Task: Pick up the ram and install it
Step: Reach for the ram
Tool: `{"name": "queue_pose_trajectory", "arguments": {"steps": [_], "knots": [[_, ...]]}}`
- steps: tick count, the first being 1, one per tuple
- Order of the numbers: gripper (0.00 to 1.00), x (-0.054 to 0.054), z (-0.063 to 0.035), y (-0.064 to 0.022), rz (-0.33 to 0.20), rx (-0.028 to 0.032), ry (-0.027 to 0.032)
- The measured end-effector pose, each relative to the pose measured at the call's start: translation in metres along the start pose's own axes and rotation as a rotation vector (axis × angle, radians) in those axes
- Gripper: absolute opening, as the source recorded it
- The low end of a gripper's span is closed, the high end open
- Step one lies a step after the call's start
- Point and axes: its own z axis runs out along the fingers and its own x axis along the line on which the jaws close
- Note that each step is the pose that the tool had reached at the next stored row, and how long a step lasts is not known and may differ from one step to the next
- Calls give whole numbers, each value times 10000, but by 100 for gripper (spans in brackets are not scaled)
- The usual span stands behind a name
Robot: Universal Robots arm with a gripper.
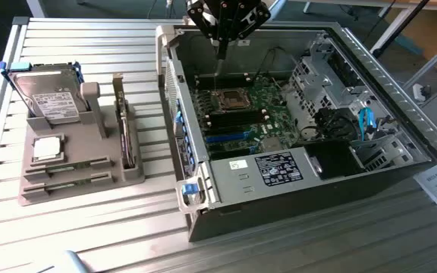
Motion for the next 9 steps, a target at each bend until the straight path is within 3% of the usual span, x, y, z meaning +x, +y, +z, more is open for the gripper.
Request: {"name": "queue_pose_trajectory", "arguments": {"steps": [9], "knots": [[10,0,0,0,1,0,0]]}}
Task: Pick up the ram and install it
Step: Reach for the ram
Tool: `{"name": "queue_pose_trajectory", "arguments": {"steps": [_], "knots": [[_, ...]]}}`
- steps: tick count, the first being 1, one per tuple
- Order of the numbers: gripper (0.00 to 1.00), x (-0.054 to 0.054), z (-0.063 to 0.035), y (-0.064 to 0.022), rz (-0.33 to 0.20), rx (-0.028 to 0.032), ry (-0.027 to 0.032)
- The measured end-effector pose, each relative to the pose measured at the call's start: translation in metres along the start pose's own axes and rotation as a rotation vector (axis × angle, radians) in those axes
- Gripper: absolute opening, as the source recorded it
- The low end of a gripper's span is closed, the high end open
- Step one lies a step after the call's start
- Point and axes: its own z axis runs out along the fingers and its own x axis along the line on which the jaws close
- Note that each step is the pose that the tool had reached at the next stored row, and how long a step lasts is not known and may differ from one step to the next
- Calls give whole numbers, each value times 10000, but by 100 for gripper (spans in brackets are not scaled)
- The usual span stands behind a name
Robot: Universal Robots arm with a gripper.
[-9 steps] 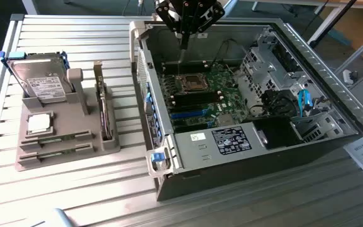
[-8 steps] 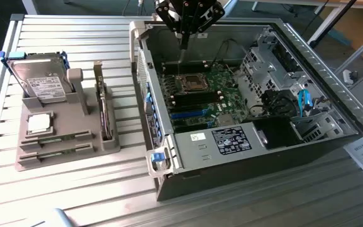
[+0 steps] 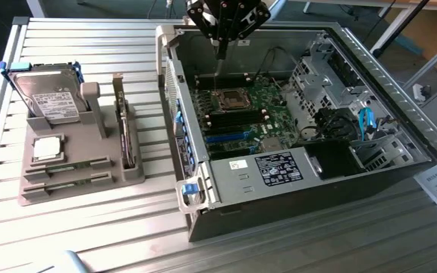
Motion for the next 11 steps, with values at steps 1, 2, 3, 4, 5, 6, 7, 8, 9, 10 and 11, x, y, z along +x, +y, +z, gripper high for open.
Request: {"name": "queue_pose_trajectory", "arguments": {"steps": [1,2,3,4,5,6,7,8,9,10,11], "knots": [[10,3,0,0,0,-1,-1],[10,4,0,0,-1,0,1],[10,13,2,-1,1,0,6],[10,30,4,-3,1,1,19],[10,48,6,-4,1,2,37],[10,65,7,-6,1,3,42],[10,89,8,-7,1,4,48],[10,115,10,-9,2,4,51],[10,148,11,-12,2,4,53],[10,190,11,-15,2,4,54],[10,248,10,-19,0,4,55]]}}
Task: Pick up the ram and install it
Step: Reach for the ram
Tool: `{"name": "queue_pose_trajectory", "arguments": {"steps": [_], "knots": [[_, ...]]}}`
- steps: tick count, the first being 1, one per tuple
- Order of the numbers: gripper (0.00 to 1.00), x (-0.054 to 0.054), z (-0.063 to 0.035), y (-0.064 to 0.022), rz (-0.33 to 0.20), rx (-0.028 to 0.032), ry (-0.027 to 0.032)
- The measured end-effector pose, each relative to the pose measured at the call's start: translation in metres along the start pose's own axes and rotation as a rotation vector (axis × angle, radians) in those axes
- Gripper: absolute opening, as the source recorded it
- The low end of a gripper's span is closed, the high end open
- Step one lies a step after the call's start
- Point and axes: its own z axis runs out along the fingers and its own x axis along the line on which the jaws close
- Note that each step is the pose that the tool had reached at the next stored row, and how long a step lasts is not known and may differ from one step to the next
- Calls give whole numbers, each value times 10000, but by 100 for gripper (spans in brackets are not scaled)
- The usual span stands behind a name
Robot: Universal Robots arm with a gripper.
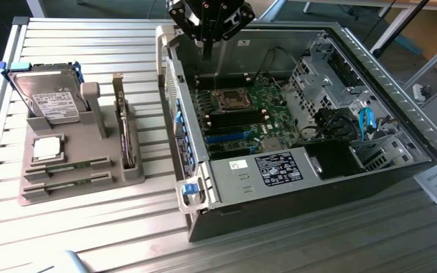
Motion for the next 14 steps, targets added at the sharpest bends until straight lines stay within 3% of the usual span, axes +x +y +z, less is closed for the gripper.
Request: {"name": "queue_pose_trajectory", "arguments": {"steps": [9,14], "knots": [[10,517,-5,-39,0,-2,-1],[10,674,-8,-51,2,0,-1]]}}
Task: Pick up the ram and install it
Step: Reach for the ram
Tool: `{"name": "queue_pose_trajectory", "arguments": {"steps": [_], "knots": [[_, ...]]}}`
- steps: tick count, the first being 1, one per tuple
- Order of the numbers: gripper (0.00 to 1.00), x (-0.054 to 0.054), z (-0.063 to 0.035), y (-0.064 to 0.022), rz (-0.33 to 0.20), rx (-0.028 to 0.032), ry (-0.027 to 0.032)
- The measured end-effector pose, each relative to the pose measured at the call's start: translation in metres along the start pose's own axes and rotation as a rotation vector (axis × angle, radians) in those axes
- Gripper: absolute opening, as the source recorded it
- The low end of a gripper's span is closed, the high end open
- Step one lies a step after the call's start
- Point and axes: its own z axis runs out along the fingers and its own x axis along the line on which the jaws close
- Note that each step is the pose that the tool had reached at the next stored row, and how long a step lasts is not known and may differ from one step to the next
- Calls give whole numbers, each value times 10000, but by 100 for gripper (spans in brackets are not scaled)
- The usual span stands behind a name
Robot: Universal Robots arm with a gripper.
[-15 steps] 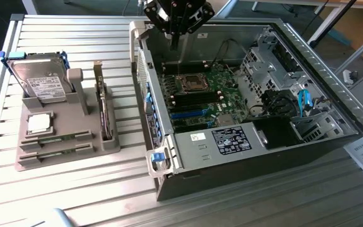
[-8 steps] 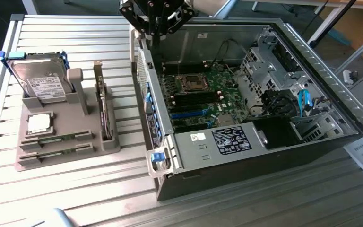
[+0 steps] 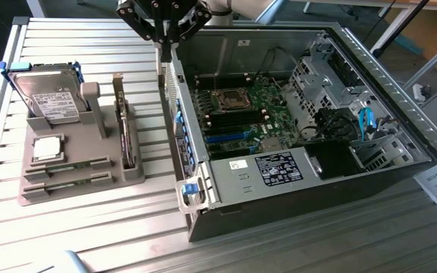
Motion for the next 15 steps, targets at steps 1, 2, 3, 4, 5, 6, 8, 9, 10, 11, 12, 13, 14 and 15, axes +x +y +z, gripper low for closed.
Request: {"name": "queue_pose_trajectory", "arguments": {"steps": [1,2,3,4,5,6,8,9,10,11,12,13,14,15], "knots": [[10,32,-1,-3,-1,0,1],[10,91,-2,-7,0,0,0],[10,127,-2,-9,1,-1,0],[10,164,-3,-12,1,0,1],[10,194,-4,-15,0,0,1],[10,233,-4,-18,-1,0,0],[10,324,-6,-25,1,-1,0],[10,353,-6,-27,0,-1,0],[10,382,-7,-29,0,0,0],[10,409,-7,-31,0,0,0],[10,434,-8,-33,-1,0,1],[10,464,-8,-35,0,0,1],[10,503,-9,-38,0,0,0],[10,533,-9,-40,0,-1,0]]}}
